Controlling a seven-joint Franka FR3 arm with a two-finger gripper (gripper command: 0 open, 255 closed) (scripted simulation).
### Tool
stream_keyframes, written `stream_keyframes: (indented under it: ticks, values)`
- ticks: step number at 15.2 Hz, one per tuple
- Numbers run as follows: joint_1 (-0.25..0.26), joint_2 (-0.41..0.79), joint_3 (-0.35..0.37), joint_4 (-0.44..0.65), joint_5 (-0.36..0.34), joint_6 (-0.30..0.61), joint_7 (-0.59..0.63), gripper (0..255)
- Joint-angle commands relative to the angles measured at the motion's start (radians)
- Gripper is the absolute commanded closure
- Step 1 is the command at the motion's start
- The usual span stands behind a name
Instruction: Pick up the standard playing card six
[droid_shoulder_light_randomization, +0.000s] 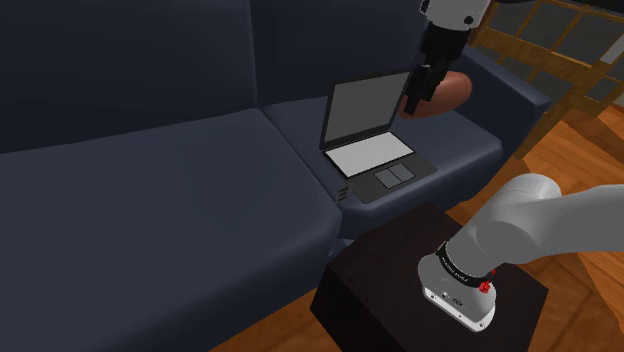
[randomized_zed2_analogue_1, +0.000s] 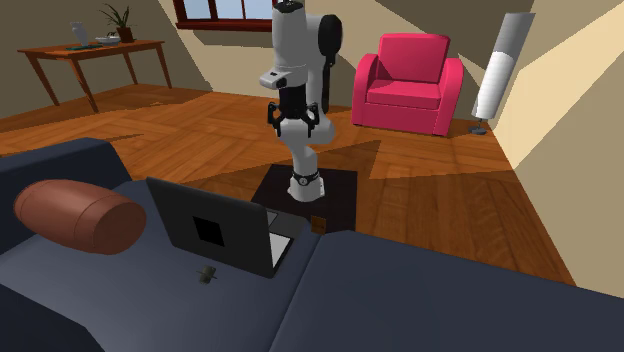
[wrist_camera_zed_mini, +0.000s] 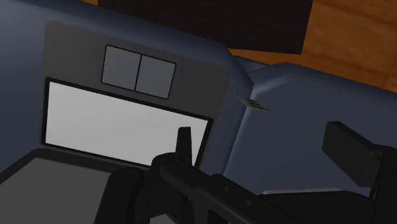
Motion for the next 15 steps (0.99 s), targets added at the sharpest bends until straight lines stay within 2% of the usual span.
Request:
stream_keyframes:
  ticks: [1, 8, 15]
  values:
    - [0.000, 0.000, 0.000, 0.000, 0.000, 0.000, 0.000, 0]
    - [0.009, 0.096, 0.068, -0.141, 0.051, 0.195, 0.092, 0]
    - [0.020, 0.264, 0.137, -0.225, 0.095, 0.405, 0.180, 0]
